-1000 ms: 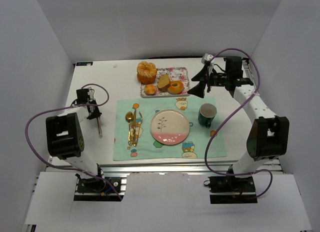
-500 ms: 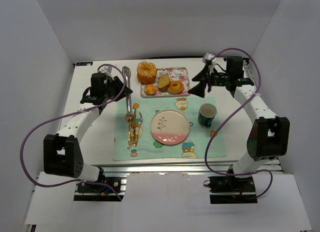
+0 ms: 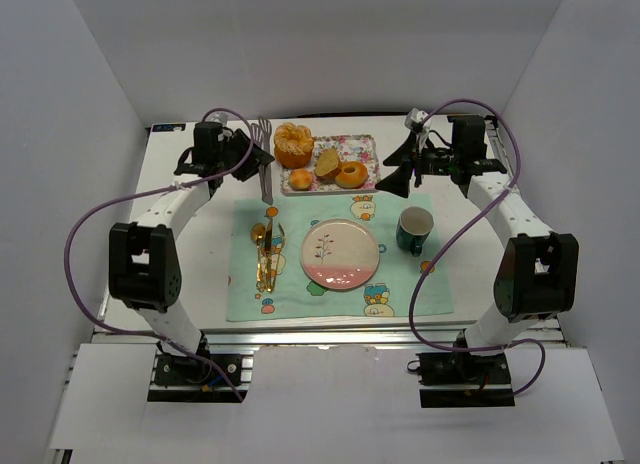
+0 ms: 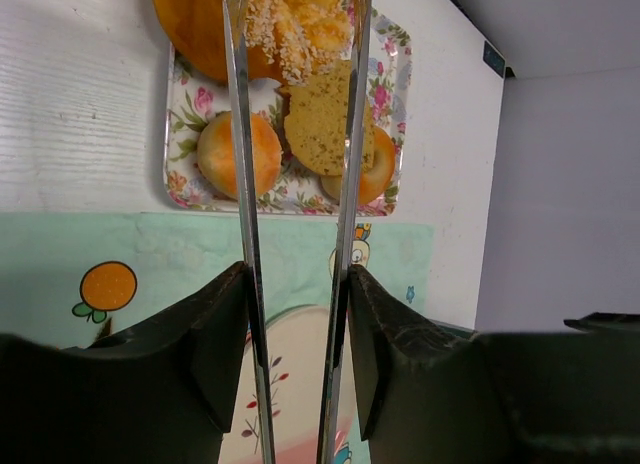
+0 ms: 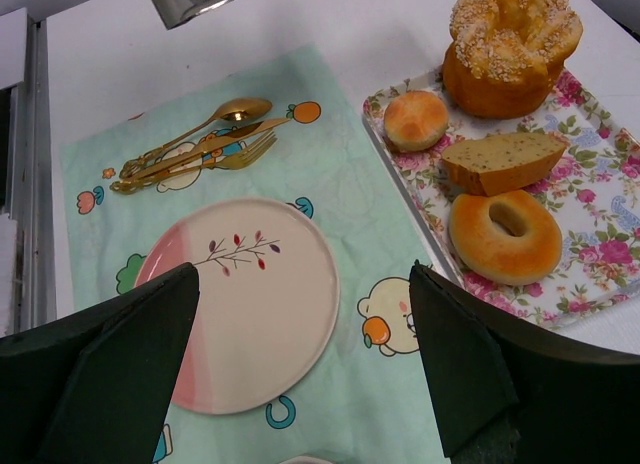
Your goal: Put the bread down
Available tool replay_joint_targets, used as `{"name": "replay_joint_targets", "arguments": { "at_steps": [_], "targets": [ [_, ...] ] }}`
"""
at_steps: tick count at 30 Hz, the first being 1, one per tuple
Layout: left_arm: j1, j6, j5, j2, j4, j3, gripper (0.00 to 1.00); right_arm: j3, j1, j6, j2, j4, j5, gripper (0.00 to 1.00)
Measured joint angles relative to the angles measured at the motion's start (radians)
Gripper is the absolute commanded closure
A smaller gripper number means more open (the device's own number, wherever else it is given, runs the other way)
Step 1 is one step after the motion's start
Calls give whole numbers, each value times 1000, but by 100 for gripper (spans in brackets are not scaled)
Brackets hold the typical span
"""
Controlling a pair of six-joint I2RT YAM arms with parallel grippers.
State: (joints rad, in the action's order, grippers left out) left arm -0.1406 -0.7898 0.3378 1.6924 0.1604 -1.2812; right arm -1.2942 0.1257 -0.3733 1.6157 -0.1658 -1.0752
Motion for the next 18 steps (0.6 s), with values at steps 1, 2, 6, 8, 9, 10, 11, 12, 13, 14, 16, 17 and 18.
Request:
{"name": "replay_joint_targets", "arguments": {
  "at_steps": [1, 2, 6, 8, 9, 10, 11, 12, 13, 14, 16, 17, 18],
  "targets": [
    [0, -2, 0, 23, 8, -21, 48, 0, 0, 0, 0, 0, 0, 11],
    [0, -3, 0, 45, 17, -40, 48, 1, 0, 0, 0, 0, 0, 11],
    [0, -3, 0, 124, 58, -120, 47, 1, 0, 0, -3, 1, 0, 11],
    [0, -2, 0, 158, 76, -156, 46, 1, 0, 0, -5, 2, 0, 11],
    [0, 0, 0, 173, 80, -172, 46, 1, 0, 0, -5, 2, 0, 11],
    [0, 0, 0, 189, 87, -189, 46, 1, 0, 0, -5, 2, 0, 10],
    [0, 0, 1, 203, 92, -204, 46, 2, 0, 0, -5, 2, 0, 11],
    [0, 1, 2, 216, 96, -214, 46, 2, -1, 0, -5, 2, 0, 11],
    [0, 1, 5, 228, 101, -223, 46, 2, -1, 0, -5, 2, 0, 11],
    [0, 2, 8, 238, 104, -232, 46, 2, -2, 0, -5, 3, 0, 11],
    [0, 2, 16, 263, 106, -247, 46, 3, -2, 0, -5, 4, 1, 11],
    [0, -1, 21, 274, 105, -249, 46, 3, -2, 0, -5, 4, 1, 11],
    [0, -2, 26, 281, 105, -249, 46, 3, -2, 0, -5, 5, 1, 11]
  ]
}}
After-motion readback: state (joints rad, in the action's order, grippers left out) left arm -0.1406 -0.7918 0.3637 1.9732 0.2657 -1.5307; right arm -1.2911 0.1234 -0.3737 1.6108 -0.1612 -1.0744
